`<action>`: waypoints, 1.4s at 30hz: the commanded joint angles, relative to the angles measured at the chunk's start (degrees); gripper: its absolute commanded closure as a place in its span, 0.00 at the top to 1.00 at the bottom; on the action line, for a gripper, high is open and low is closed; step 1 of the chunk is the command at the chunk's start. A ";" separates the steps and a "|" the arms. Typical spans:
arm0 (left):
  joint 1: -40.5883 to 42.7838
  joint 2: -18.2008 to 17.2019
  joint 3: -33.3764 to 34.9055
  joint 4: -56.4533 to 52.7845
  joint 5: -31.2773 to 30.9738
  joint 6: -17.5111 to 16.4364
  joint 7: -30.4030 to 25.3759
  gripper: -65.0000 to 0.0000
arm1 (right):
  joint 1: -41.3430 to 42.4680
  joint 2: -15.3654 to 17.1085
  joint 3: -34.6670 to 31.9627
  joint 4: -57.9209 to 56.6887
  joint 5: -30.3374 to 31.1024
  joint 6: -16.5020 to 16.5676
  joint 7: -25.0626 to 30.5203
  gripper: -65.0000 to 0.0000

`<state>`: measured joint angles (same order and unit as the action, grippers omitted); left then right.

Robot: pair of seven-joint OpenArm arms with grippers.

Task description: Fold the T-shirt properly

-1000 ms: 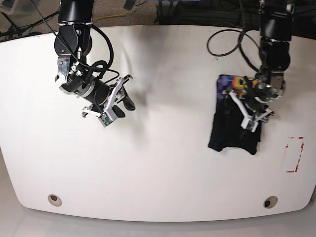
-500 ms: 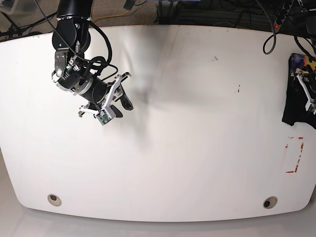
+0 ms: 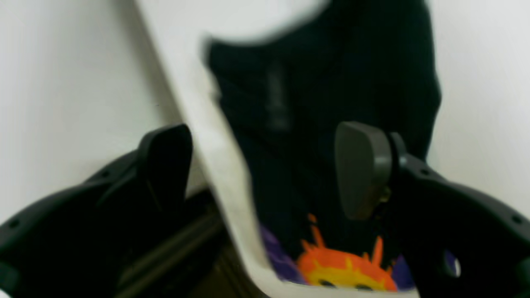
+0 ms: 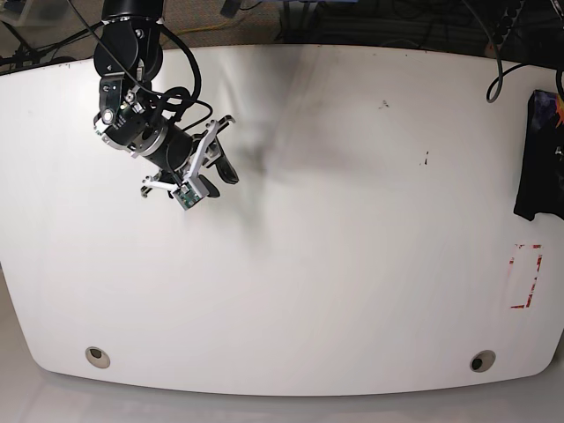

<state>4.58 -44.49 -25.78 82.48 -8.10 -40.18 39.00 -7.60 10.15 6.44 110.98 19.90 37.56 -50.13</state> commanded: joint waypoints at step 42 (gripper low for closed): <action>51.90 41.81 12.20 31.94 -0.12 27.66 -37.20 0.77 | -39.39 -1.84 20.07 -3.42 -2.80 -2.09 42.52 0.33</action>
<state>52.10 -3.31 -13.37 113.01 -7.64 -12.23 3.29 -44.77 7.22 25.87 106.63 15.05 35.40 -9.08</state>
